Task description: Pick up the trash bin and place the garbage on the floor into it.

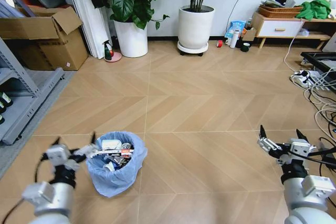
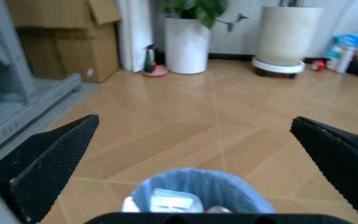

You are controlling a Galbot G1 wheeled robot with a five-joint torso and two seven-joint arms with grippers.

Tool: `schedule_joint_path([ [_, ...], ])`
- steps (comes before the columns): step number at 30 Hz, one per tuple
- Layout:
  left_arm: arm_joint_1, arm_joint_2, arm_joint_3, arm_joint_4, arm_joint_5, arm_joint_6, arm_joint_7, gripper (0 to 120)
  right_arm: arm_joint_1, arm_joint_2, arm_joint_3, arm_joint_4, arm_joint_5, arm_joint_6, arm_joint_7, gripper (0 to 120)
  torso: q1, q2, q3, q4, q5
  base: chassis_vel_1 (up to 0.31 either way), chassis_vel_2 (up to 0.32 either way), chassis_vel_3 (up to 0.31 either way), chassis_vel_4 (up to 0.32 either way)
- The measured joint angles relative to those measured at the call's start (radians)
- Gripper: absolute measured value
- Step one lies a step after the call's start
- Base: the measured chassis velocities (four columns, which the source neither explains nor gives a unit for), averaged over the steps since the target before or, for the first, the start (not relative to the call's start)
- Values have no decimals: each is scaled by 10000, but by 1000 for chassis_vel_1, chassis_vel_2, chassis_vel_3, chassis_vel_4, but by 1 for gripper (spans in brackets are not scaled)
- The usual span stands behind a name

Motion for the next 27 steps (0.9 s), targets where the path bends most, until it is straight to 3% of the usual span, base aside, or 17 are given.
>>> schedule_joint_path([
  [2,230,53,418,-107,838,-195,64,106,-215,184,-293,255,-326,204,-45,100,0,0,0,-3,1,0,0,0,0],
  [7,547,43,650,-199,1693,-93,370,101,-286,283,-396,240,-1020,1075,-706,100,0,0,1,-1,3,0,0,0,0],
  [17,296,135,998,-63,964,280,148,100,-280,-415,-600,97,-908,1300,-1725,100,0,0,2,-1,2,0,0,0,0],
  [27,243,3,1080,55,394,-554,-191,100,-187,-421,-836,25,-579,1055,-1288,100,0,0,2,-1,2,0,0,0,0],
])
